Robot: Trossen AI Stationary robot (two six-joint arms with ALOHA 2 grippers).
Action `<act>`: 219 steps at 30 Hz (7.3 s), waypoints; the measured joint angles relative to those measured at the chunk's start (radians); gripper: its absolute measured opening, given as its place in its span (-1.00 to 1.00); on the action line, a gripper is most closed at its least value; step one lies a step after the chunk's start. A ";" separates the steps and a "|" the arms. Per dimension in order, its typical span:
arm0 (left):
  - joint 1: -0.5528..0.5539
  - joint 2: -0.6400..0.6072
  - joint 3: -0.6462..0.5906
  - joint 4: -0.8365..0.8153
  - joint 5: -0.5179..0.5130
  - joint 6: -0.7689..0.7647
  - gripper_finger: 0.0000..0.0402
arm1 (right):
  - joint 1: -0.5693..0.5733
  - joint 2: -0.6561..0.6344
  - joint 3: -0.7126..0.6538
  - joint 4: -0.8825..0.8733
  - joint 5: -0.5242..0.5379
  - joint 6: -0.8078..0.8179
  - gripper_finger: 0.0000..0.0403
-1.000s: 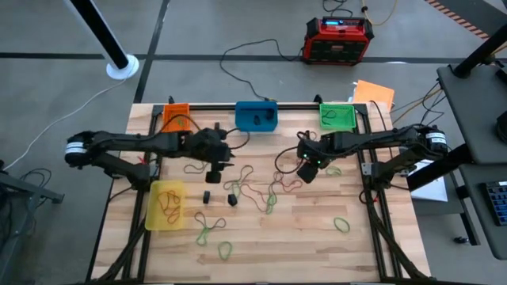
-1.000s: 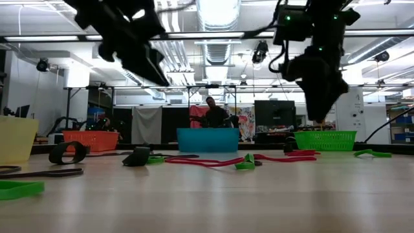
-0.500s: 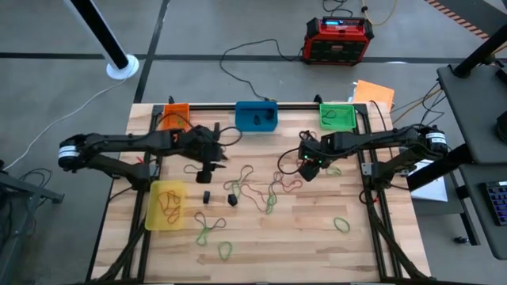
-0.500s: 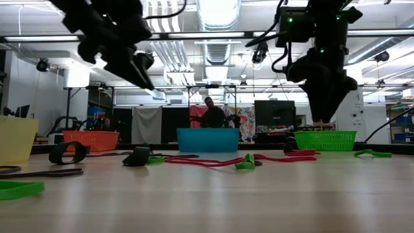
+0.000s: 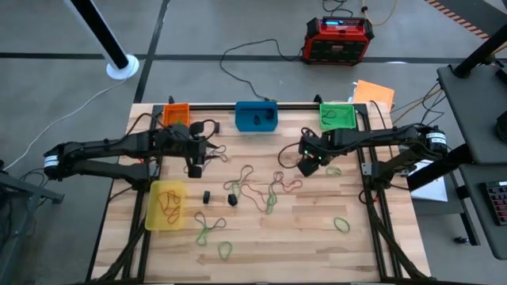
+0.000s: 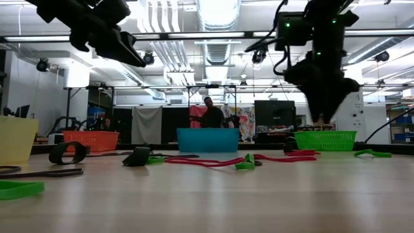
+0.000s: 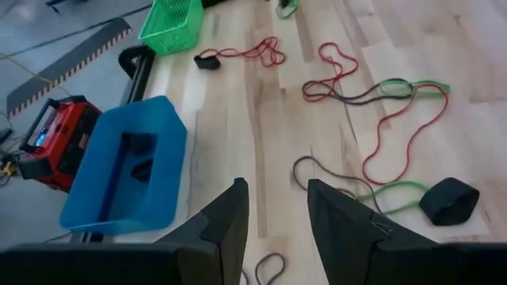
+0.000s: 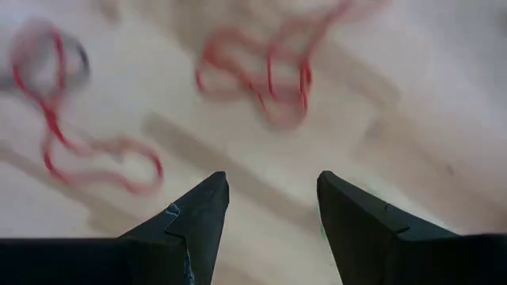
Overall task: Sort rubber bands into baskets
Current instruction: Put the green rubber band into the orange bin, then put the red rubber band into the yellow bin
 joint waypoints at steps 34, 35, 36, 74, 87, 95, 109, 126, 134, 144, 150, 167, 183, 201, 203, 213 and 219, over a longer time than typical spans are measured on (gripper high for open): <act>0.000 0.002 0.020 0.033 -0.037 0.037 -0.43 | 0.077 -0.002 -0.225 -0.069 0.052 -0.163 -0.06; 0.000 0.002 0.020 0.036 -0.037 0.039 -0.43 | 0.077 -0.002 -0.225 -0.059 0.061 -0.168 -0.06; 0.000 0.002 0.020 0.039 -0.037 0.040 -0.43 | 0.077 -0.001 -0.228 -0.041 0.063 -0.175 -0.06; -0.001 0.036 0.013 0.115 0.194 -0.041 -0.42 | 0.084 -0.153 -0.277 0.595 0.053 -0.379 -0.94; -0.002 0.210 0.012 0.454 0.273 -0.114 -0.42 | 0.082 -0.101 -0.276 1.227 -0.103 -0.717 -0.94; -0.002 0.363 0.012 0.621 0.319 -0.146 -0.33 | 0.082 0.020 -0.275 1.492 -0.102 -0.761 -0.94; 0.002 0.500 0.028 0.690 0.186 -0.223 0.26 | 0.082 0.234 -0.262 2.005 -0.093 -0.777 -0.94; 0.001 0.519 0.028 0.702 0.166 -0.224 -0.37 | 0.082 0.332 -0.137 1.982 -0.028 -0.843 -0.94; 0.003 0.516 0.028 0.698 0.104 -0.217 -0.95 | 0.078 0.331 -0.137 1.978 -0.016 -0.776 -0.93; 0.013 0.498 0.098 0.482 -0.037 -0.227 -1.00 | 0.028 0.329 -0.131 1.934 -0.050 -0.605 -0.40; 0.048 0.496 0.230 0.112 -0.220 -0.228 -1.00 | -0.009 0.280 -0.098 1.779 -0.068 -0.585 -0.11; 0.640 0.494 0.446 -0.629 -0.292 -0.480 -1.00 | -0.026 0.233 -0.044 1.417 -0.067 -0.565 -0.03; 0.793 0.522 0.452 -0.644 -0.271 -0.482 -1.00 | -0.026 0.233 -0.046 1.399 -0.067 -0.567 -0.03; 0.747 0.709 0.452 -0.673 -0.496 -0.557 -0.82 | -0.026 0.234 -0.047 1.356 -0.067 -0.569 -0.03; 0.747 0.723 0.452 -0.673 -0.497 -0.557 -0.71 | -0.026 0.234 -0.047 1.355 -0.067 -0.569 -0.03; 0.744 0.708 0.452 -0.673 -0.505 -0.532 -0.24 | -0.026 0.234 -0.047 1.347 -0.067 -0.574 -0.03; 0.659 0.594 0.450 -0.646 -0.446 -0.517 -0.17 | -0.026 0.220 -0.047 1.213 -0.067 -0.549 -0.03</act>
